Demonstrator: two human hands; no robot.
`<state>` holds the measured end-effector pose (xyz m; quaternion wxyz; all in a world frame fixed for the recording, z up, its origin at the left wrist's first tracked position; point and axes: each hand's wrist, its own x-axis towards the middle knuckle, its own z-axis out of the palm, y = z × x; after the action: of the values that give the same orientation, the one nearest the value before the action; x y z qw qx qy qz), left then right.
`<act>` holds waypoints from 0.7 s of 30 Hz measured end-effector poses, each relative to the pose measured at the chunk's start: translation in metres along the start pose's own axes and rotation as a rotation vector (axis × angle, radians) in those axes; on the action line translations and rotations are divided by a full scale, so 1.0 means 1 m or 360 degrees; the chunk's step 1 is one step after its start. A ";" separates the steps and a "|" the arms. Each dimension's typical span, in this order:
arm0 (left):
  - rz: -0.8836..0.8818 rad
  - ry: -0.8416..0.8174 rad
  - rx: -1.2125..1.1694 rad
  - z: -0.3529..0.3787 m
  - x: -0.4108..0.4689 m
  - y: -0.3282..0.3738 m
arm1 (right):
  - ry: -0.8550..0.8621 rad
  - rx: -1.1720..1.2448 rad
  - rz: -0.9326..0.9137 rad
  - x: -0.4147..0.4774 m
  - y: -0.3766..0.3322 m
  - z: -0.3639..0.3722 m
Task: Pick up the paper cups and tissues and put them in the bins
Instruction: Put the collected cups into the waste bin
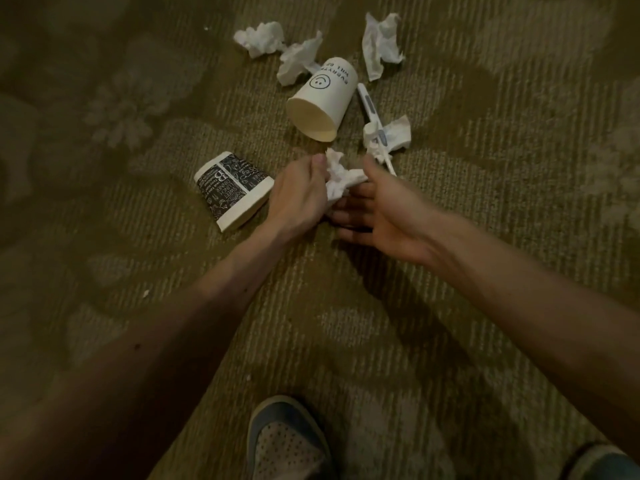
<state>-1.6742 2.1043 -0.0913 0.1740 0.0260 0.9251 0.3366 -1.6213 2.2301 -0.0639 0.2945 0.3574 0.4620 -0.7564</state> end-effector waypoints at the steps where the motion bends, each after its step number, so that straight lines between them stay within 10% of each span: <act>1: 0.0050 -0.0015 0.0010 0.001 -0.002 -0.001 | -0.0019 0.0067 0.0005 0.001 0.001 -0.002; 21: 0.0080 0.0180 -0.0714 0.012 -0.041 0.012 | -0.0045 -0.0175 -0.0117 -0.015 -0.004 -0.007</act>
<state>-1.6330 2.1143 -0.0796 0.1147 -0.0091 0.8344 0.5390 -1.6140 2.2404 -0.0518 0.2922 0.3125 0.5116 -0.7451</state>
